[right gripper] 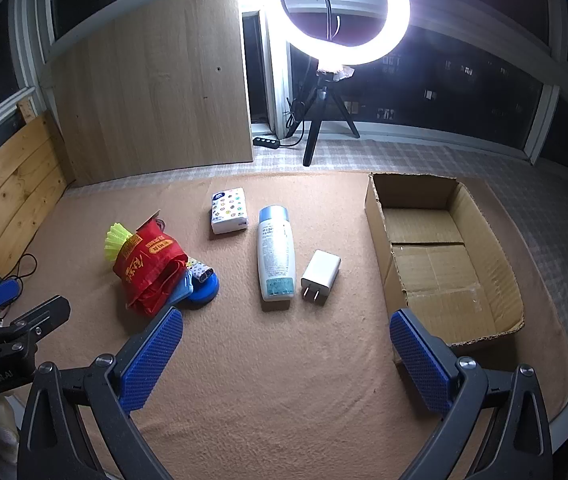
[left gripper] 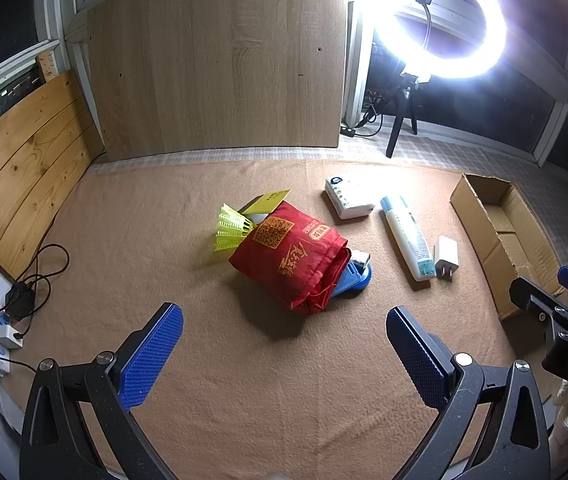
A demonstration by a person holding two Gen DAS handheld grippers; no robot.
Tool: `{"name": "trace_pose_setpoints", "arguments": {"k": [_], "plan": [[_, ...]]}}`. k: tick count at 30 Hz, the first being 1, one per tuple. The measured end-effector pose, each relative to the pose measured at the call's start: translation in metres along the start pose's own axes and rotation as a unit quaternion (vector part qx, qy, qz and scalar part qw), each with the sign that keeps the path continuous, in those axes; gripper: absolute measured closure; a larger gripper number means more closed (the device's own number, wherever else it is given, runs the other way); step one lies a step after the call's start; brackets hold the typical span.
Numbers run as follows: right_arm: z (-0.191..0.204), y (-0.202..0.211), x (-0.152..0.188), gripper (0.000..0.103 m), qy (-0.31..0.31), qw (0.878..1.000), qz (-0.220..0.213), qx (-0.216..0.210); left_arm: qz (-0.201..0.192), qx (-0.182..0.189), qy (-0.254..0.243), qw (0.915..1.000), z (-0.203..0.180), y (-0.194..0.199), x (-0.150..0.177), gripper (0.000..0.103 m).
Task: Organize objects
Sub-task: 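Move the right tool toward the red printed bag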
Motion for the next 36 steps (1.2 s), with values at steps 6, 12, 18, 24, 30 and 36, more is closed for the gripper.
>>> {"name": "trace_pose_setpoints", "arguments": {"k": [6,12,18,24,30,36], "plan": [[0.001,0.0,0.002,0.0,0.001,1.0,0.002,0.0,0.0,0.0,0.001,1.0,0.0,-0.001,0.0,0.0],[0.001,0.0,0.004,0.0,0.001,1.0,0.003,0.0,0.001,0.0,0.001,1.0,0.0,-0.001,0.001,0.0],[0.002,-0.003,0.007,0.0,0.001,1.0,0.008,-0.002,0.002,0.002,0.0,1.0,0.006,-0.002,0.006,0.0],[0.006,-0.008,0.006,0.0,0.006,1.0,0.012,-0.006,0.004,0.01,-0.01,0.9999,0.01,-0.005,0.007,0.0],[0.015,-0.017,-0.001,0.0,0.013,1.0,0.015,-0.023,0.007,0.005,-0.006,0.9999,0.017,-0.01,0.005,0.0],[0.029,-0.033,-0.014,0.0,0.017,0.999,0.018,-0.046,0.006,-0.004,0.004,1.0,0.027,-0.015,0.003,0.0]]}}
Point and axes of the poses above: each gripper's, at about its wrist camera, not at the fingertips, and y roughly against the way its jaws point, z to its left, x to its underside, the point moved 10 cm from there along -y, roughly the way its jaws point, and after that the axes turned 3 degrees about x, right-handed, at the moved point
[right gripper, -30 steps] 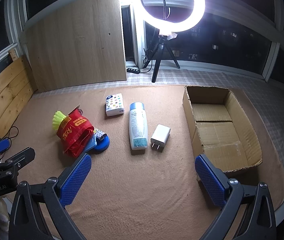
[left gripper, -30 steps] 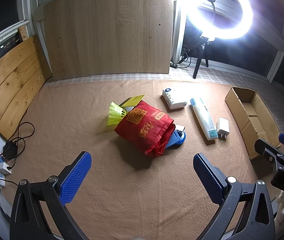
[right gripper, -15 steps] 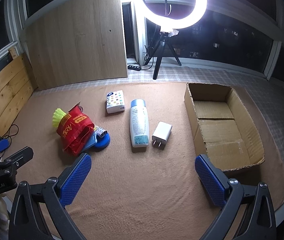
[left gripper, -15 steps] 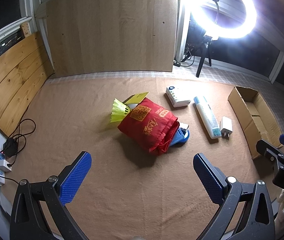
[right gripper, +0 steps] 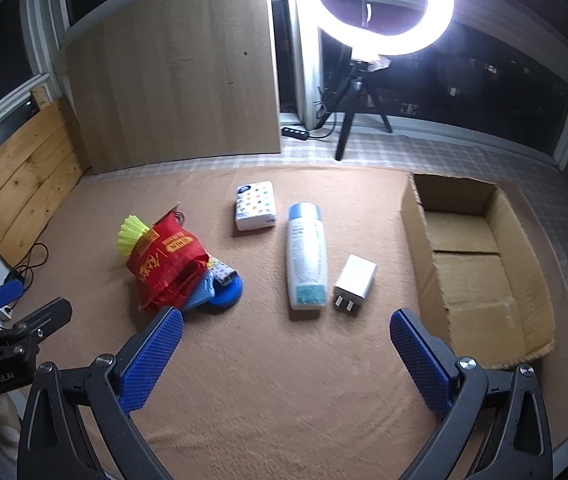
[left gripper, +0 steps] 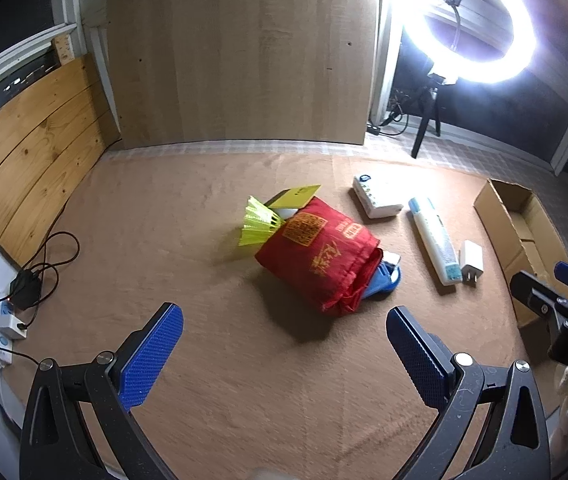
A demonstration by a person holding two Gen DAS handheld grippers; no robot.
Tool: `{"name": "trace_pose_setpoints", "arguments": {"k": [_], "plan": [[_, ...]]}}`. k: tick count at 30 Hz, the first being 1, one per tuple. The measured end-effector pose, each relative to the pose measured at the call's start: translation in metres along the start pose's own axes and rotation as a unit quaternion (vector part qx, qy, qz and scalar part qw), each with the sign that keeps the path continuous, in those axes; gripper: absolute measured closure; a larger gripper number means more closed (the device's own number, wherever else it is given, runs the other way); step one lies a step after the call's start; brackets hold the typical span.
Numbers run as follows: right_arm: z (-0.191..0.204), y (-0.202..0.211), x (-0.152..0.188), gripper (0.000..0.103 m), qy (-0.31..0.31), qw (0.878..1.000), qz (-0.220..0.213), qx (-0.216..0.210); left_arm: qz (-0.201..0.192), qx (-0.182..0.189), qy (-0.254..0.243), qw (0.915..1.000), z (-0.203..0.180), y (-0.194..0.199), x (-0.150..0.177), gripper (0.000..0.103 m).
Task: Organize objects
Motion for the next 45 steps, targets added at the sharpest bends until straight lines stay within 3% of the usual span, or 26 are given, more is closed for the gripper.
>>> {"name": "trace_pose_setpoints", "arguments": {"k": [15,32,41,43,45], "plan": [[0.049,-0.063,-0.037,0.0,0.038,0.997,0.026,-0.068,0.003,-0.025,0.023,0.9994,0.036,-0.008,-0.001,0.0],[0.111,-0.141,-0.06,0.004,0.056,0.985,0.083,-0.139,0.016,-0.067,0.08,0.9944,0.115,-0.005,0.028,0.0],[0.137,-0.176,-0.06,0.026,0.063,0.978,0.126,-0.154,0.025,-0.081,0.097,0.9917,0.137,0.0,0.044,0.0],[0.144,-0.18,-0.052,0.044,0.063,0.973,0.144,-0.167,0.027,-0.083,0.099,0.9913,0.142,0.001,0.046,0.0],[0.151,-0.18,-0.044,0.051,0.061,0.969,0.158,-0.181,0.028,-0.085,0.102,0.9908,0.145,0.002,0.048,0.0]]}}
Point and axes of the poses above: each gripper's, at about its wrist camera, not at the fingertips, and y roughly against the way its jaws point, z to its left, x to its underside, the point moved 10 cm from there along -y, roughly the way its jaws point, and after that the axes turned 3 degrees about x, right-handed, at the moved point
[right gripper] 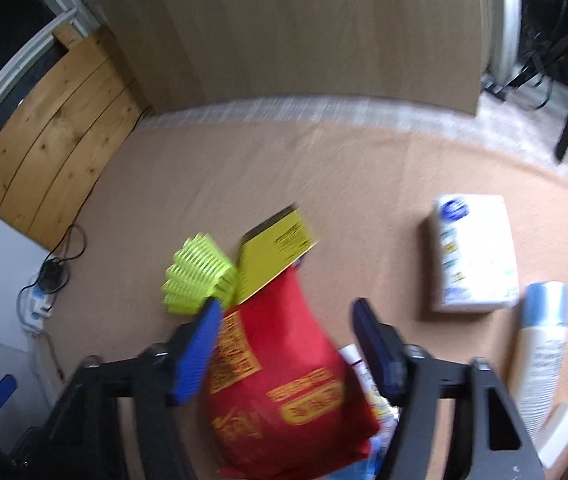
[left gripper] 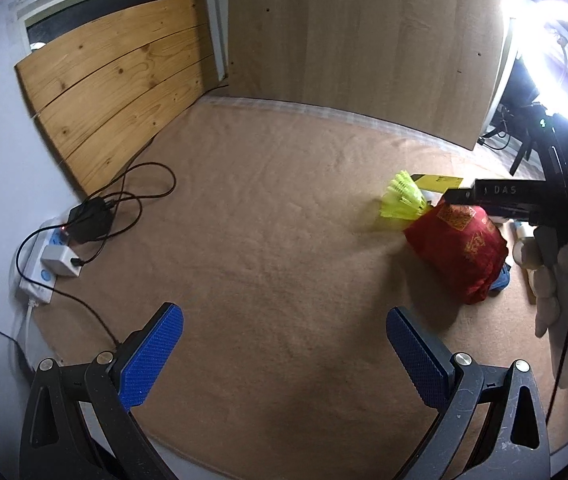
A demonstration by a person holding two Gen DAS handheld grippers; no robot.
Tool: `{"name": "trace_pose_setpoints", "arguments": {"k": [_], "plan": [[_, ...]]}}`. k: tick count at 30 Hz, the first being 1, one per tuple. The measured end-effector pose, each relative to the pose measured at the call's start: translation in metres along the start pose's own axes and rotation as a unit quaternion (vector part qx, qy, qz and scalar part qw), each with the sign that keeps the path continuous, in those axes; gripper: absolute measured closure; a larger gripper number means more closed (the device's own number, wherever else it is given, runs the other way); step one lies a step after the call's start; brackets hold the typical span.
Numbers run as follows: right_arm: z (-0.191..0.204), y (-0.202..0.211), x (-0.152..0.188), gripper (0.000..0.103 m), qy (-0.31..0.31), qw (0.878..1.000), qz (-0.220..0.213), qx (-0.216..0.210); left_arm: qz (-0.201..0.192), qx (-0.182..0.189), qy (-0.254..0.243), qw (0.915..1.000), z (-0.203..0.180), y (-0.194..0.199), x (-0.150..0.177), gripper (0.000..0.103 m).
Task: Organize objects
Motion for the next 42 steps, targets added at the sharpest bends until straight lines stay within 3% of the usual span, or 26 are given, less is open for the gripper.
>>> {"name": "trace_pose_setpoints", "arguments": {"k": [6,16,25,29,35,42], "plan": [[0.018,-0.002,0.023,0.058,0.022,1.0,0.016,-0.001,0.001,0.0,0.001,1.0,0.004,0.0,0.002,0.0],[0.038,0.02,0.083,0.06,0.009,1.0,0.029,-0.001,0.016,0.03,-0.01,0.9994,-0.014,-0.01,0.013,0.0],[0.013,0.039,0.127,0.059,-0.049,0.998,0.035,-0.008,0.038,0.083,-0.044,0.9949,-0.058,-0.019,0.031,0.001],[0.014,0.046,0.139,0.055,-0.063,0.997,0.037,-0.03,0.057,0.116,-0.066,0.9895,-0.085,-0.024,0.042,0.001],[0.005,0.062,0.143,0.044,-0.069,0.997,0.024,-0.023,0.084,0.172,-0.077,0.9786,-0.122,-0.03,0.059,0.001],[0.012,0.056,0.146,0.037,-0.048,0.997,0.048,-0.029,0.12,0.224,-0.075,0.9641,-0.153,-0.046,0.074,0.006]]}}
Point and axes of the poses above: each gripper's, at about its wrist camera, not at the fingertips, and y roughly against the way its jaws point, z to its left, x to its underside, the point moved 10 cm from there along -y, roughly the way its jaws point, and after that the axes turned 3 degrees about x, right-handed, at the moved point
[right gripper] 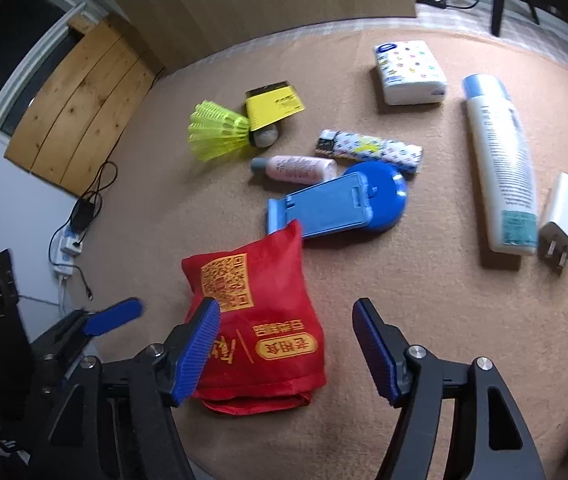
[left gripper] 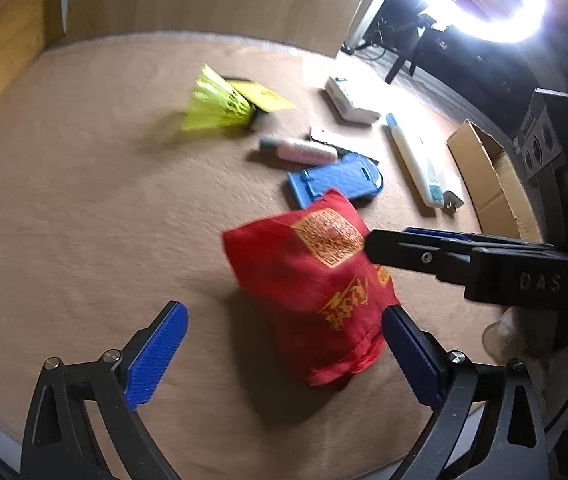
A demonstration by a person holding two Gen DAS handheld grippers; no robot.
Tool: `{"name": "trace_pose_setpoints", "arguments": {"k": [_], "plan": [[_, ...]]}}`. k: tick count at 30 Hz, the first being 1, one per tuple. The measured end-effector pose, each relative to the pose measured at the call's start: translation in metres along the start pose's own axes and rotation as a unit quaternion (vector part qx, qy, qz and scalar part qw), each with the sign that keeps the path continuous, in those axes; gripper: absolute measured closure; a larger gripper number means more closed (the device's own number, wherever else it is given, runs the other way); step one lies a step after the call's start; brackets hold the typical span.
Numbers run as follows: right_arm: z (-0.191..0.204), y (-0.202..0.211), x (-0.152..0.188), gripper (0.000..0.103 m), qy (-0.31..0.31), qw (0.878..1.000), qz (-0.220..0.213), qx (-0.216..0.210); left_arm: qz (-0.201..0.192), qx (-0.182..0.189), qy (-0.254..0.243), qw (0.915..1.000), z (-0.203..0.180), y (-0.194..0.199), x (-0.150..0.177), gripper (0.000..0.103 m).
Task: Organize objects
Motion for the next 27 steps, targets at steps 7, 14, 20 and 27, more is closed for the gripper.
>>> {"name": "trace_pose_setpoints", "arguments": {"k": [7,14,20,27], "plan": [[0.009,-0.016,0.002,0.037,0.012,0.999,0.029,-0.014,0.021,0.03,0.012,0.9993,-0.007,-0.015,0.005,0.014],[0.016,-0.022,0.004,0.036,0.029,0.998,0.043,-0.027,0.033,0.038,0.022,0.9985,-0.011,-0.024,0.006,0.029],[0.015,-0.026,0.009,0.035,0.04,0.997,0.057,-0.035,0.035,0.039,0.024,0.9983,-0.012,-0.03,0.008,0.031],[0.014,-0.027,0.011,0.035,0.035,0.996,0.058,-0.057,0.033,0.042,0.037,0.9979,-0.014,-0.035,0.008,0.035]]}}
Point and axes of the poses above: each gripper's, at about its wrist camera, not at the fingertips, and y roughly against the way its jaws point, z to its left, x to its underside, the point moved 10 cm from there along -y, roughly the way its jaws point, and after that the axes turned 3 degrees about x, right-handed, at the moved point
